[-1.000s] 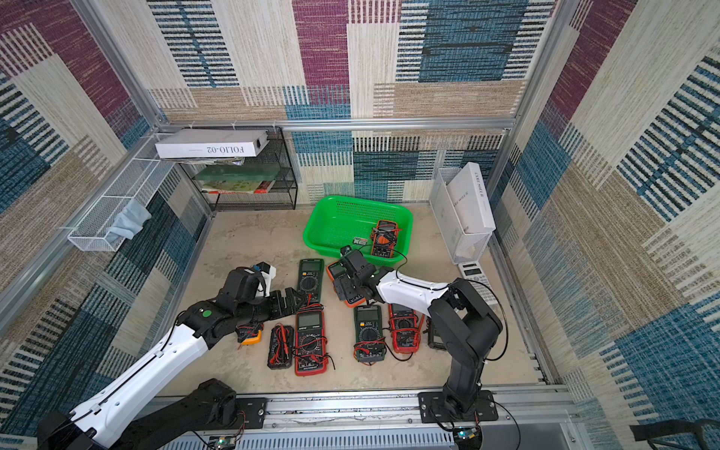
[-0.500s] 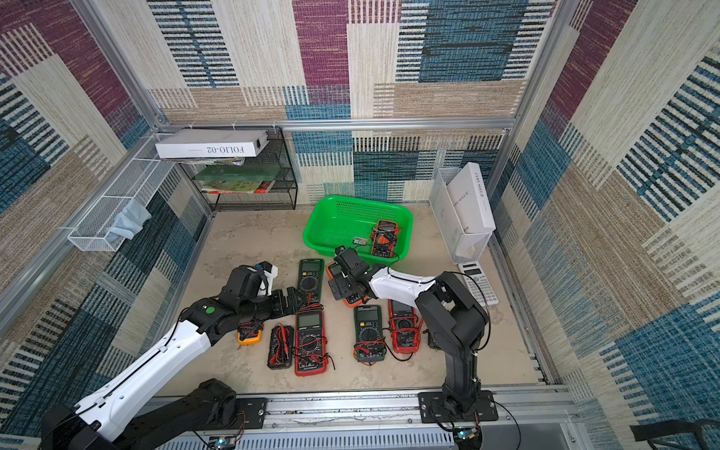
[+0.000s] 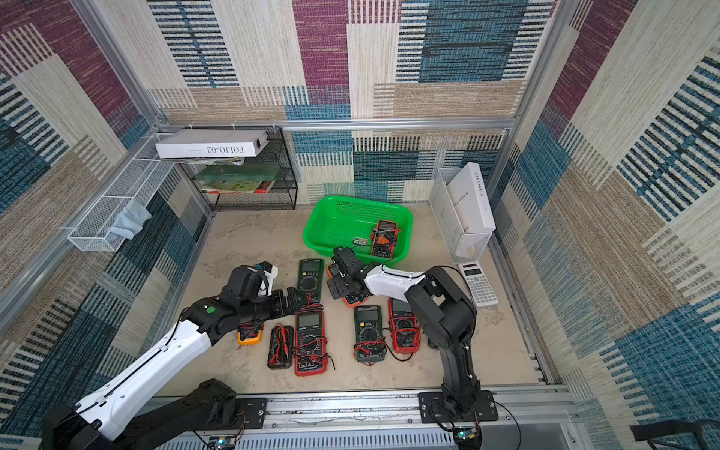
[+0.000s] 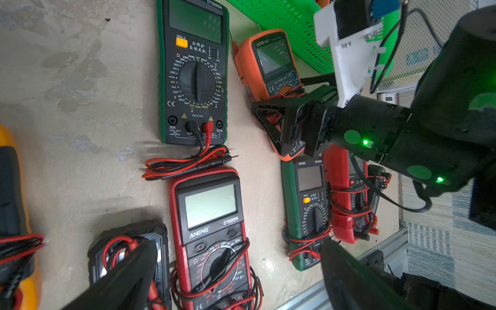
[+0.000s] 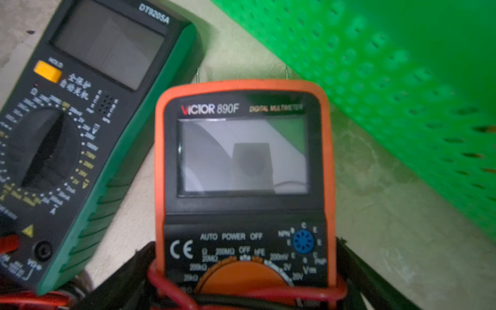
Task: Put the multimeter into the basket
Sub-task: Pick up the multimeter from the center of the board.
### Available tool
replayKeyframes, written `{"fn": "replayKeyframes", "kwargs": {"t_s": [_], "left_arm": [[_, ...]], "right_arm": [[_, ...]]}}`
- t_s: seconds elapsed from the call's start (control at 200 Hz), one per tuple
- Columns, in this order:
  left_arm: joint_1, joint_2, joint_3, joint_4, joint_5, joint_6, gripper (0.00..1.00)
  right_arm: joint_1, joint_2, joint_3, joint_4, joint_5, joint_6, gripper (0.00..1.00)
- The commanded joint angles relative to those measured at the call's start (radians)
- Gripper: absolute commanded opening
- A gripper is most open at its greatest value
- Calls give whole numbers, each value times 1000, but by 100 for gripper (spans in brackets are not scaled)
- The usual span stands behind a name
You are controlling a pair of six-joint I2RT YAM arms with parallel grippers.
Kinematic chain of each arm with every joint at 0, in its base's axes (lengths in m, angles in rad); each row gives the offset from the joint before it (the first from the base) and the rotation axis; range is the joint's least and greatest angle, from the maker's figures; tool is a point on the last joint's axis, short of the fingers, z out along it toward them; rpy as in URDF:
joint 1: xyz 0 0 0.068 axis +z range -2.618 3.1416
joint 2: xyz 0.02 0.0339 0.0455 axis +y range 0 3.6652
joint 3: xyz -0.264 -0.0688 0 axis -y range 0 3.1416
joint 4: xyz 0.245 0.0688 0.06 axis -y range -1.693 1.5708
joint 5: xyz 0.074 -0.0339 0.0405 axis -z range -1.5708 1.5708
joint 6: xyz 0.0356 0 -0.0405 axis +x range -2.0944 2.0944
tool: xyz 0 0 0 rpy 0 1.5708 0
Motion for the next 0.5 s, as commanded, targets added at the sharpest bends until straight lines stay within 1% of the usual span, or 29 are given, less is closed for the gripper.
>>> {"fn": "replayKeyframes", "kwargs": {"t_s": [0.0,0.23,0.436,0.491], "left_arm": [[0,4,12,14,4,3,100],[1,10,14,27,9,-9,100],[0,19,30,37,11,-17,100],[0,22,34,38,12,-20,100]], "right_arm": [[0,11,5,-15,-16,13,94],[6,-14,-17,-12,-29,23,77],[20,-70,-41,-5,-29,39,69],[23,-86,-45,-10,-28,42,68]]}}
